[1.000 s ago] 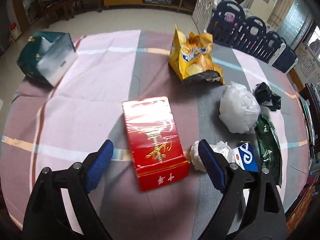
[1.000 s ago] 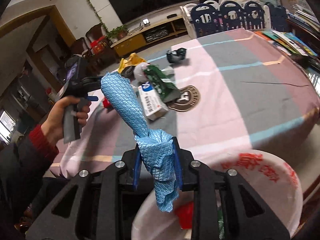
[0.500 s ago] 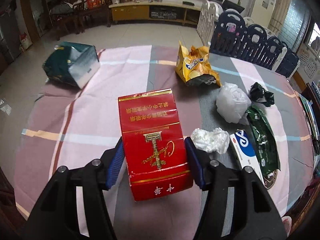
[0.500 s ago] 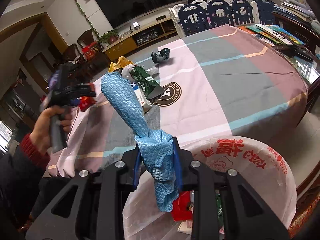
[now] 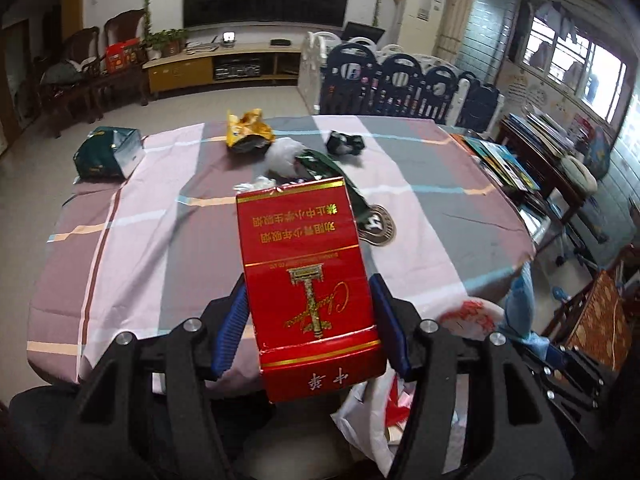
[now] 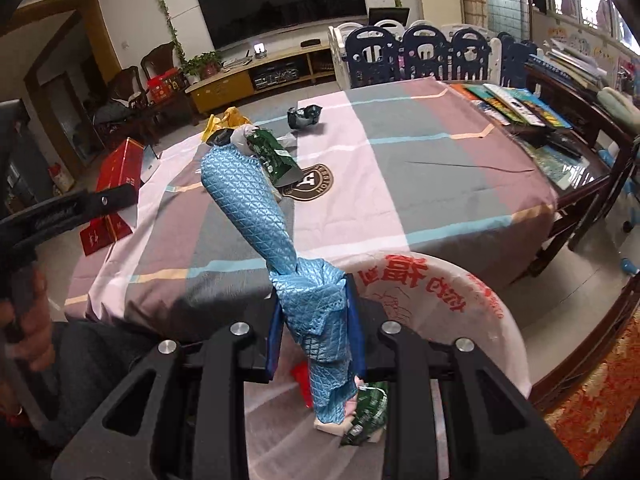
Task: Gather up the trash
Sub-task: 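Release the blue glove into the wastebasket with the right tool while the left tool carries the red box, then drop the red cigarette box into the wastebasket with the left tool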
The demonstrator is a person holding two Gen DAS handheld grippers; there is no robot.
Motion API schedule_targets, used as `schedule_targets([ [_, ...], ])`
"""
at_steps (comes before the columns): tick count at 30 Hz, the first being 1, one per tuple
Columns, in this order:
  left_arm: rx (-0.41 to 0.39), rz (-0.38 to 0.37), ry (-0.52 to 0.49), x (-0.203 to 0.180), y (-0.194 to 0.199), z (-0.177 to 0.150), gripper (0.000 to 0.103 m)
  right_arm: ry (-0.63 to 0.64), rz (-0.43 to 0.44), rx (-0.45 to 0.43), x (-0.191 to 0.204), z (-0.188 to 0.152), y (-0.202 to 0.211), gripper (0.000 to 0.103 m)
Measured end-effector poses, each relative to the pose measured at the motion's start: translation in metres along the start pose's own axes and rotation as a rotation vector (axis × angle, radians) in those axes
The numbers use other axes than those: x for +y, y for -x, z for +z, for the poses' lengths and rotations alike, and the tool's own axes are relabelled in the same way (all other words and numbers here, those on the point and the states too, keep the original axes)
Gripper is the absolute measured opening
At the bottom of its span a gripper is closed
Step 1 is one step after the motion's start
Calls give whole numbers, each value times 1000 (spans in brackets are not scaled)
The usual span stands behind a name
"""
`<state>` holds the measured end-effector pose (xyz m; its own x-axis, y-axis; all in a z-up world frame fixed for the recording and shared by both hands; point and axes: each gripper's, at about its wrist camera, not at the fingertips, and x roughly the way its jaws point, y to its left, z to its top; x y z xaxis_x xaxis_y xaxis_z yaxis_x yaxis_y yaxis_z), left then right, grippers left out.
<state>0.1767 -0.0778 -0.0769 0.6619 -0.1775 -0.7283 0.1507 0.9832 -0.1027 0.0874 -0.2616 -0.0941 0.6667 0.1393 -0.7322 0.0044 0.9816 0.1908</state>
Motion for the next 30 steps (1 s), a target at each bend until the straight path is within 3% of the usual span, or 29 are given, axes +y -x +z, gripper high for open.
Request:
schedule_targets([
  [6,19,-53,-69,-36,14,-23,60,-70,-57,26,-33,-17,17,29],
  [10,25,-65,-89,-49,19,-31,60,-103,-68,98,-46,-33,12,29],
  [13,36,-80,-97,-54,21,-35,60,-132,-60,147,-52,-42,4,38],
  [16,57,-104,-99,-57,18,-39,60,-209,-67,124,-62,-43,7,58],
  [22,96,-171,-130,-71,12,-48,60,-298,-88,31,-83,-33,30,59],
  [26,173,-307,-166,-87,1,-58,62,-348,-110,-6,-97,-30,40,59],
  [28,238,-396,-191,-95,-7,-65,75,-367,-110,-9,-102,-30,41,59],
  [29,255,-399,-201,-98,-10,-69,87,-372,-110,-9,-104,-30,41,59],
  [30,252,-380,-211,-100,-11,-72,88,-374,-110,-9,-105,-30,41,59],
])
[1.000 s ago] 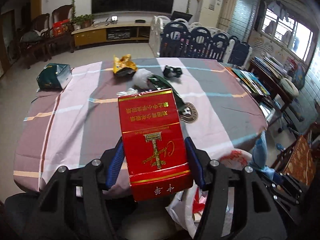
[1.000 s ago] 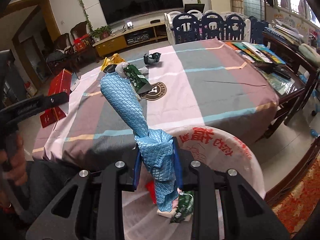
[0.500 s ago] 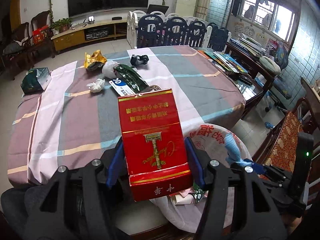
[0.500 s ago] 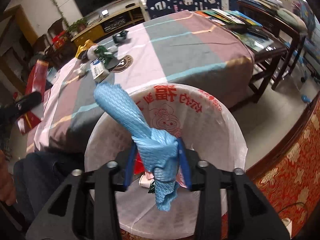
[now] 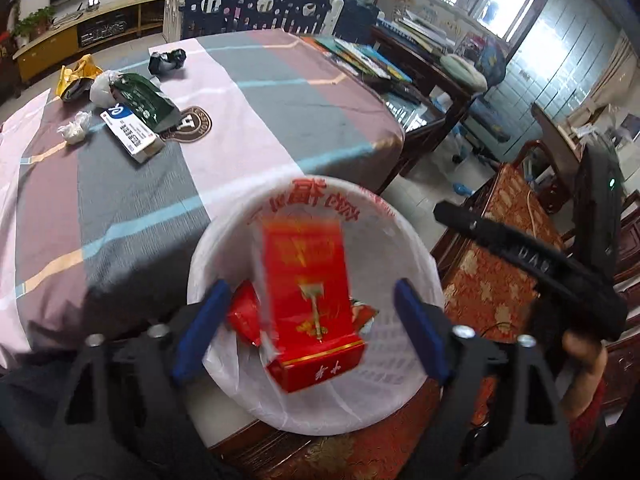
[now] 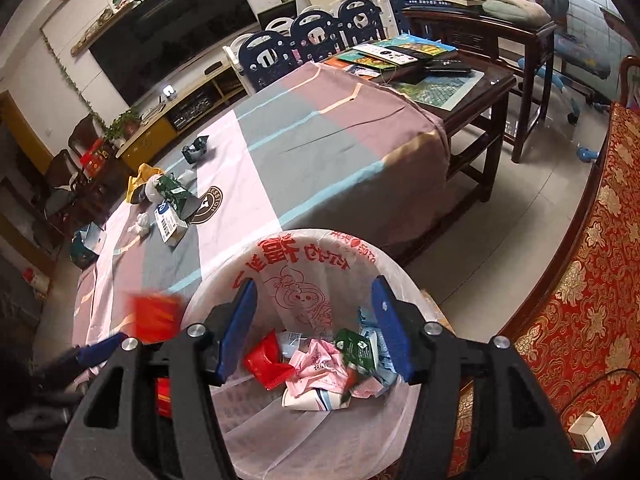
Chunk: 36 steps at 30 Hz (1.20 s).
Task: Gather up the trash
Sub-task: 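Drop the red cigarette box into the wastebasket with the left tool, then reach the right tool to the white ointment box and grasp it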
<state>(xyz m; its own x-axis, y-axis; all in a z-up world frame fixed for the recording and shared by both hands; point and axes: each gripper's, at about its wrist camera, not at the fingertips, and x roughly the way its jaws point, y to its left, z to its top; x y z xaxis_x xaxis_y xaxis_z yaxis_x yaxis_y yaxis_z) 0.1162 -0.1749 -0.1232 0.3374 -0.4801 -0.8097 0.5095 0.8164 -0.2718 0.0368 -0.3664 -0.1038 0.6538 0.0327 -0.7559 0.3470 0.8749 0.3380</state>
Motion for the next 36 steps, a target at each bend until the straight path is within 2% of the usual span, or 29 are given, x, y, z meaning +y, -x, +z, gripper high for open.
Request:
schedule_targets([
  [3,-11,64,-2,1,0,-1,89,4,3,6,1,-1,-2,59],
  [7,-75,155,42,13,14,1,91,15,14,15,7,-3,-5,59],
  [13,-144,357,133,40,30,2,91,44,31,28,20,-4,-9,59],
  [17,-188,417,218,60,46,1,91,71,45,54,36,-4,-16,59],
  [21,-223,432,283,75,59,-2,91,122,67,57,62,-4,-16,59],
  [25,-224,434,314,82,63,-6,91,163,92,52,85,-3,-14,59],
  [36,-232,419,275,75,74,-12,91,223,129,31,118,-1,-1,59],
])
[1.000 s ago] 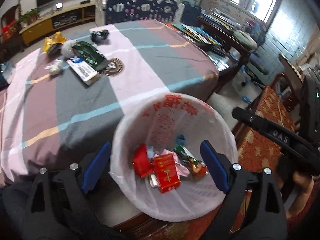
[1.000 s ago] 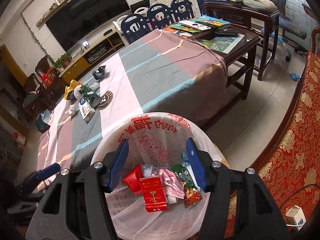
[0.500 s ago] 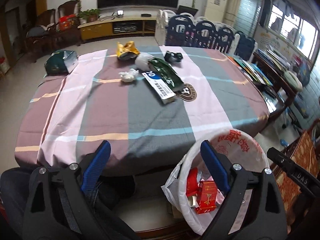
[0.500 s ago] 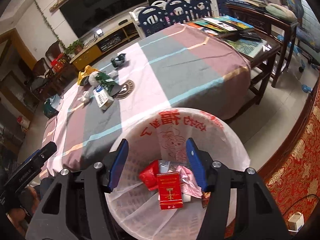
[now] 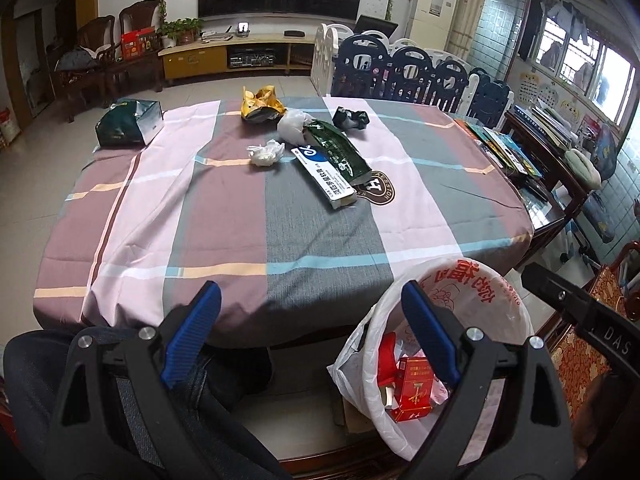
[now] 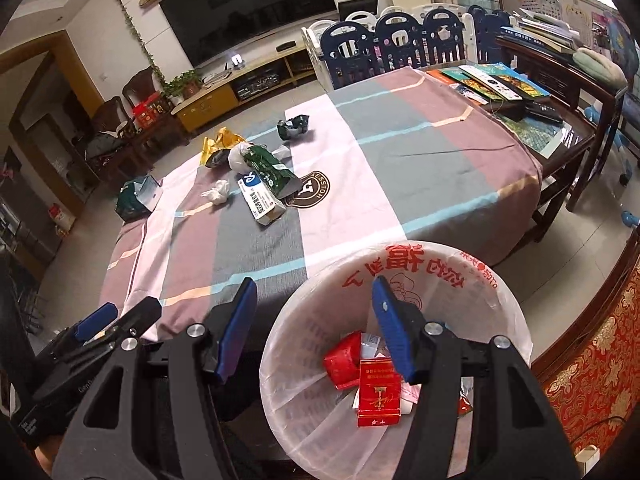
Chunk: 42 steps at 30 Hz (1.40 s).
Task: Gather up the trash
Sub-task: 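Reach the right tool to the white ointment box and grasp it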
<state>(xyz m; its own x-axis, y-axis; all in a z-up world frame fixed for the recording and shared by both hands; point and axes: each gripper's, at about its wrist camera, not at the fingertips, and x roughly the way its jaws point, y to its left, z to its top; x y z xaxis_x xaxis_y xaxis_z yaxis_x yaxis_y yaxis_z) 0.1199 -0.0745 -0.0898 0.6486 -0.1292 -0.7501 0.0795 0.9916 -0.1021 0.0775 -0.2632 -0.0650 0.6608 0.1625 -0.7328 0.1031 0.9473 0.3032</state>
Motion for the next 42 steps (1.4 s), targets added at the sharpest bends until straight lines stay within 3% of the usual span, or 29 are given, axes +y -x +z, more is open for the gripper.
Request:
schedule_targets([
  [13,7,1,1,0,3,-1,91,0,6,-9,1,2,6,59],
  [25,-5,34,128,45,-11,8,91,3,-8,40,5,0,-18,59],
  [28,-20,113,142,67,-20,8,91,38,-20,62,16,4,-40,59],
  [32,13,129,242,102,-39,5,91,72,-28,86,37,18,-90,59],
  [35,18,144,262,119,-48,3,91,93,-6,108,58,30,-135,59],
  [42,-20,143,302,156,-57,6,91,261,-55,98,109,65,-217,59],
])
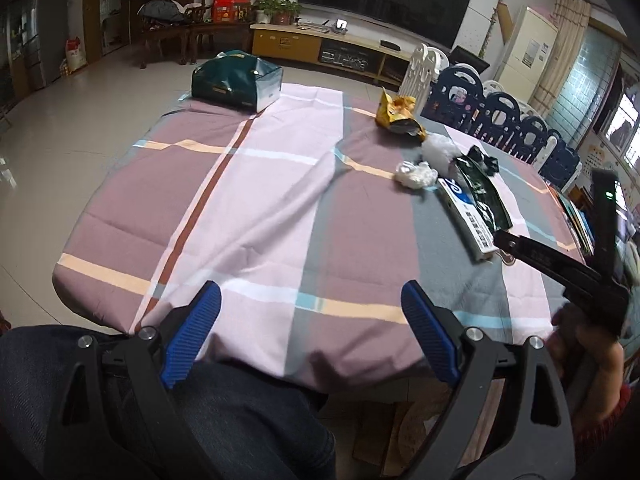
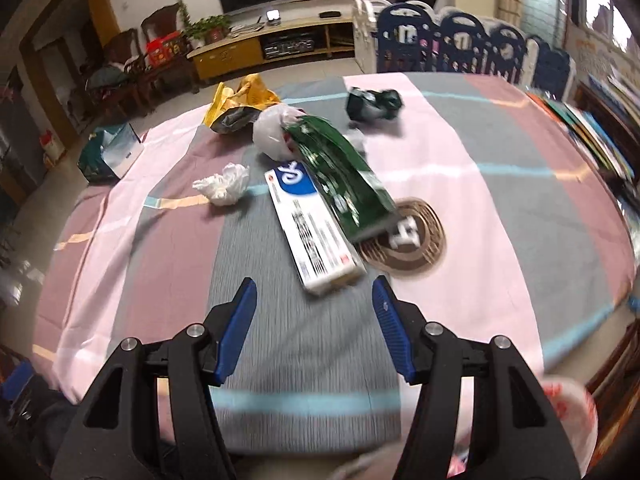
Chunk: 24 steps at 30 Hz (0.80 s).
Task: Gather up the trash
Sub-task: 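Reach the right tool to the white ointment box and grasp it, then grasp the white tissue with the left tool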
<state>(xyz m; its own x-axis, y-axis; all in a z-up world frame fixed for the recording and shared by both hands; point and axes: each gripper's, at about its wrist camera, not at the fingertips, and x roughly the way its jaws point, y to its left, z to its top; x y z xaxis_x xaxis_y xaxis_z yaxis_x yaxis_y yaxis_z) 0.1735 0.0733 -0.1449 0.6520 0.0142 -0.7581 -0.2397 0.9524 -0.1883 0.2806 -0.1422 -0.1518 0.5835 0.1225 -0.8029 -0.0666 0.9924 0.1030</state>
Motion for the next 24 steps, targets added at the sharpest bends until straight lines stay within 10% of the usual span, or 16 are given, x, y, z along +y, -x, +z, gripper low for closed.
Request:
schedule_targets([
  [11,52,-24,-11,2,-48,39,91,62,-23,130,3,34,-88,45],
  [24,141,-108,-276,-124,-174,125,91,-106,132,56,-49,-23,15,45],
])
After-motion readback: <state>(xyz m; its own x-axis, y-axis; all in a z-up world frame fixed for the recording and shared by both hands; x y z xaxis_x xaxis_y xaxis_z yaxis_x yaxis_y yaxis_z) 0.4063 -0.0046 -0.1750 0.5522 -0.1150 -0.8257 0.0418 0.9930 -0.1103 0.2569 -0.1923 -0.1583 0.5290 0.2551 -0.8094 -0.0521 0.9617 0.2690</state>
